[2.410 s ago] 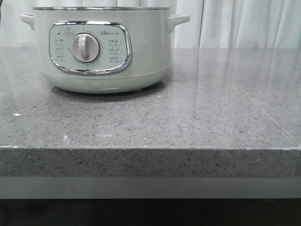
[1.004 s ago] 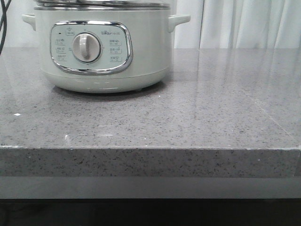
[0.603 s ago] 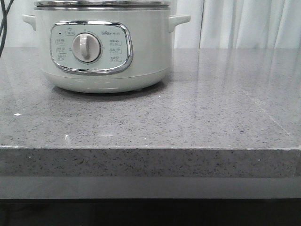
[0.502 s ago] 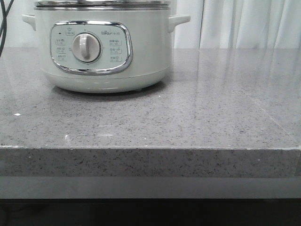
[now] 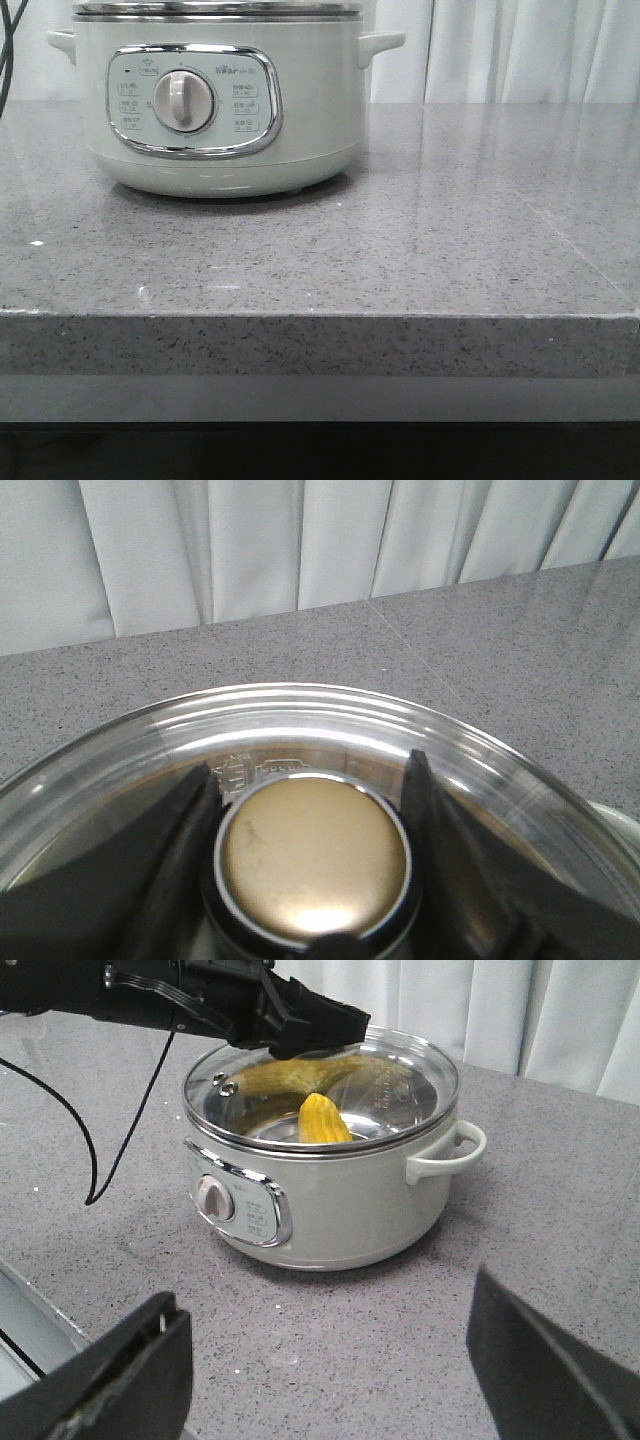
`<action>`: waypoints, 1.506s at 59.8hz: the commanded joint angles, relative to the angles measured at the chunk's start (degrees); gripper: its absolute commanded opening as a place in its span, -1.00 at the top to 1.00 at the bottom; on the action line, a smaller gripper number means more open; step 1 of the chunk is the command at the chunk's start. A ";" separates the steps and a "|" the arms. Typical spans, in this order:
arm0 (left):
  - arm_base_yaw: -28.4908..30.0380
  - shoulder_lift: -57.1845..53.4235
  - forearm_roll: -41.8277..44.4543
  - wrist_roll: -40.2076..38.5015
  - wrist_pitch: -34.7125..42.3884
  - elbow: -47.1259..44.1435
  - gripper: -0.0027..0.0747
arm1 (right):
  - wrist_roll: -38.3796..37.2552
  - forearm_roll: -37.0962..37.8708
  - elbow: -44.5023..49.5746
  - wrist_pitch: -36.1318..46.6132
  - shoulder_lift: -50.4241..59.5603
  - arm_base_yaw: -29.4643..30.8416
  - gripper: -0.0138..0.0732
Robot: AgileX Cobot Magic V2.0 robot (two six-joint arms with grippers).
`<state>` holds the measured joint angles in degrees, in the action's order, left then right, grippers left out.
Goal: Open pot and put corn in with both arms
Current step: 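Lower the glass lid onto the pot with the left gripper, then release the lid knob and raise the left gripper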
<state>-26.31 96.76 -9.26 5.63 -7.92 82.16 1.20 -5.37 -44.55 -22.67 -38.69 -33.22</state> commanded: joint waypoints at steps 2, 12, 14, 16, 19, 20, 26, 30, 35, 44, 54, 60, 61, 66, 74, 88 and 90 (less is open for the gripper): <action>0.07 -2.62 -0.24 -0.57 5.70 2.36 0.30 | 0.05 -0.13 -1.46 4.73 0.10 -0.16 -0.66; 0.07 -2.62 -0.24 -0.57 5.70 2.36 -0.12 | 0.05 -0.13 -1.46 4.73 0.10 -0.16 -0.66; 0.07 -2.62 -0.24 -0.57 5.62 2.36 -0.17 | 0.05 -0.13 -1.46 4.73 0.10 -0.16 -0.66; 0.07 -2.62 -0.24 -0.57 5.62 2.36 -0.19 | 0.05 -0.13 -1.46 4.73 0.10 -0.16 -0.66; 0.07 -3.06 -0.24 -0.57 5.42 2.36 -0.17 | 0.05 -0.13 -1.46 4.73 0.10 -0.16 -0.66; 0.07 -3.16 -0.13 -0.57 5.33 2.36 -0.18 | 0.05 -0.13 -1.46 4.73 0.10 -0.16 -0.66; 0.07 -4.54 1.92 -0.57 3.37 2.60 -0.18 | 0.05 -0.13 -1.46 4.73 0.10 -0.16 -0.66; 0.07 -6.02 4.10 -0.57 0.23 3.09 -0.18 | 0.05 -0.13 -1.46 4.73 0.10 -0.16 -0.66; 0.07 -8.81 4.78 -0.57 -3.29 3.18 -0.18 | 0.05 -0.13 -1.46 4.73 0.10 -0.16 -0.66; 0.07 -14.82 4.78 -0.57 -9.98 3.18 -0.17 | 0.05 -0.13 -1.46 4.73 0.10 -0.16 -0.66; 0.07 -22.92 4.64 -0.57 -22.09 2.91 -0.17 | 0.05 -0.13 -1.46 4.73 0.10 -0.16 -0.66; 0.07 -28.54 4.51 -0.57 -25.18 0.27 -0.18 | 0.05 -0.13 -1.46 4.73 0.10 -0.16 -0.66; 0.07 -29.40 4.51 -0.57 -25.24 -0.69 -0.17 | 0.05 -0.13 -1.46 4.73 0.10 -0.16 -0.66; 0.07 -35.17 4.30 -0.57 -25.24 -5.22 -0.18 | 0.05 -0.13 -1.46 4.73 0.10 -0.16 -0.66; 0.07 -44.50 4.30 -0.57 -25.24 -14.49 -0.18 | 0.05 -0.13 -1.46 4.58 0.10 -0.16 -0.66; 0.07 -59.79 3.77 -0.57 -25.24 -30.73 -0.18 | 0.05 -0.13 -1.46 0.99 0.10 -0.16 -0.66; 0.07 -61.43 3.42 -0.57 -25.13 -32.27 -0.17 | 0.05 -0.13 -1.46 0.34 0.10 -0.16 -0.66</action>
<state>-26.31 38.99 -4.59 5.53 -37.02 52.15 1.20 -5.37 -44.55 -24.98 -38.69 -33.22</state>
